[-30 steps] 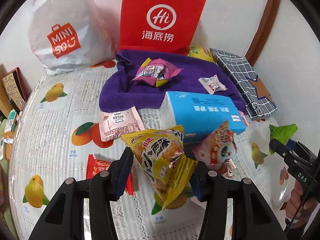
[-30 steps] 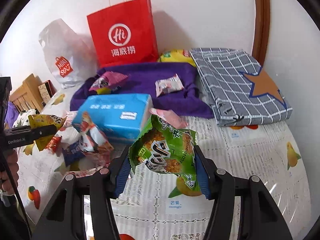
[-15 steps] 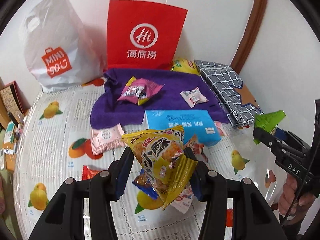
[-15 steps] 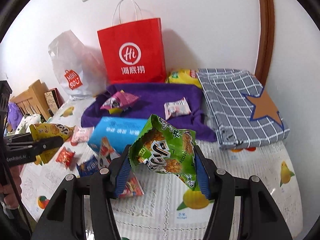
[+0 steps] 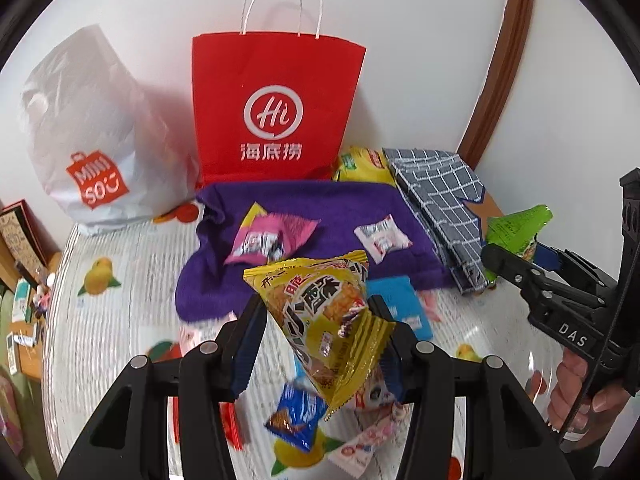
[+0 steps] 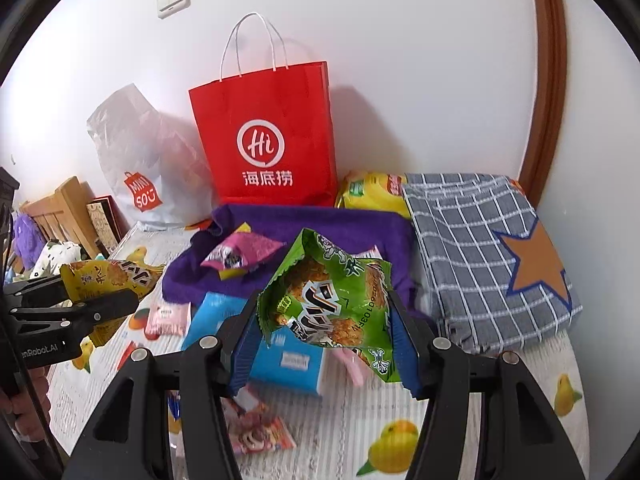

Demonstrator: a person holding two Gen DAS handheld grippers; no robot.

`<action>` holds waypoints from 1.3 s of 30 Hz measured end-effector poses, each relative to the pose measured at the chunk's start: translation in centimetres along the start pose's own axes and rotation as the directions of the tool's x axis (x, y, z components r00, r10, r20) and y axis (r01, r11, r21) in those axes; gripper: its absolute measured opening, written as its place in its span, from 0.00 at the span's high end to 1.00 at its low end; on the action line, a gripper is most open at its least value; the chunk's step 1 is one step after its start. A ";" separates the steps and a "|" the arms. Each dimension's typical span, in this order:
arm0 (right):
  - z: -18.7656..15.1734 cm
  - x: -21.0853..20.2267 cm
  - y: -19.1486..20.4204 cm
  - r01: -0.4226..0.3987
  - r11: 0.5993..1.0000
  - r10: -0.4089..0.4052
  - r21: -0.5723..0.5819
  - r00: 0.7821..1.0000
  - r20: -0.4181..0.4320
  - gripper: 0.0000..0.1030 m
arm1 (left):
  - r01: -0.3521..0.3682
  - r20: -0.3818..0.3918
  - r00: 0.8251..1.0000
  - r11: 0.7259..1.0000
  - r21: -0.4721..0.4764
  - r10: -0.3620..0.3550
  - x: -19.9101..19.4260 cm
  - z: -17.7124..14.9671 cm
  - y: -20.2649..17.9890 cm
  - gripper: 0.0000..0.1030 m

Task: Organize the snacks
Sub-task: 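Carry the green chip bag with the right tool while the left tool carries the yellow bag over the towel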

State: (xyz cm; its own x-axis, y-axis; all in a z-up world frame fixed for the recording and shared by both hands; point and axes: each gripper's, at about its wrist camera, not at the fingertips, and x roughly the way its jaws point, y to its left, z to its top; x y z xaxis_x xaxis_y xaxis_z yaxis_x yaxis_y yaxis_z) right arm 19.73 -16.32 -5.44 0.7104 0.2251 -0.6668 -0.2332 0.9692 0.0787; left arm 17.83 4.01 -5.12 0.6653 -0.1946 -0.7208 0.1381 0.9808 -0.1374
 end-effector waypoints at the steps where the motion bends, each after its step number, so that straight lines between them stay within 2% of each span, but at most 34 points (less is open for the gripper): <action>1: 0.4 0.3 0.0 0.001 1.000 -0.001 -0.004 1.000 0.000 0.44 | -0.001 0.002 1.000 1.000 0.002 0.001 0.2 0.5 0.0 0.52; 12: 5.0 6.0 -0.4 -0.004 1.000 0.003 -0.015 1.000 -0.005 0.44 | -0.032 0.017 0.999 0.999 0.040 0.032 3.5 6.0 0.7 0.52; 20: 7.4 10.1 -0.9 -0.014 1.000 0.015 0.002 1.000 -0.020 0.44 | 0.014 0.011 1.000 1.000 -0.004 -0.014 7.9 8.4 1.7 0.52; 26: 6.5 13.4 -1.8 -0.020 1.000 0.020 0.005 0.999 -0.048 0.44 | -0.019 -0.014 1.000 1.000 0.014 0.019 11.8 8.3 2.0 0.52; 28: 5.8 15.0 -2.2 -0.018 1.000 0.019 0.009 0.996 -0.092 0.44 | -0.042 -0.055 0.998 0.999 0.023 0.043 13.4 8.2 2.3 0.52; 30: 5.2 16.4 -2.6 -0.022 0.999 0.025 0.025 0.992 -0.125 0.44 | -0.031 -0.067 0.997 0.999 0.007 0.032 14.2 8.2 2.7 0.52; 33: 5.0 17.4 -2.5 -0.046 0.998 0.051 0.037 0.987 -0.153 0.44 | -0.029 -0.088 0.996 1.000 0.011 0.030 14.8 8.0 2.9 0.52; 39: 6.1 17.4 -1.5 -0.051 0.999 0.053 0.015 0.990 -0.130 0.44 | -0.031 -0.074 0.997 0.999 -0.016 0.030 14.3 8.3 3.9 0.52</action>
State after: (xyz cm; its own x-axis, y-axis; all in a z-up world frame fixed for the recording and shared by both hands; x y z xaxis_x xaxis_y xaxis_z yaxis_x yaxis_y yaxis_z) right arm 36.47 -13.22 -12.61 0.6047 0.2610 -0.7525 -0.2595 0.9578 0.1236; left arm 34.02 5.03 -10.31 0.6133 -0.1645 -0.7725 0.1059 0.9864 -0.1260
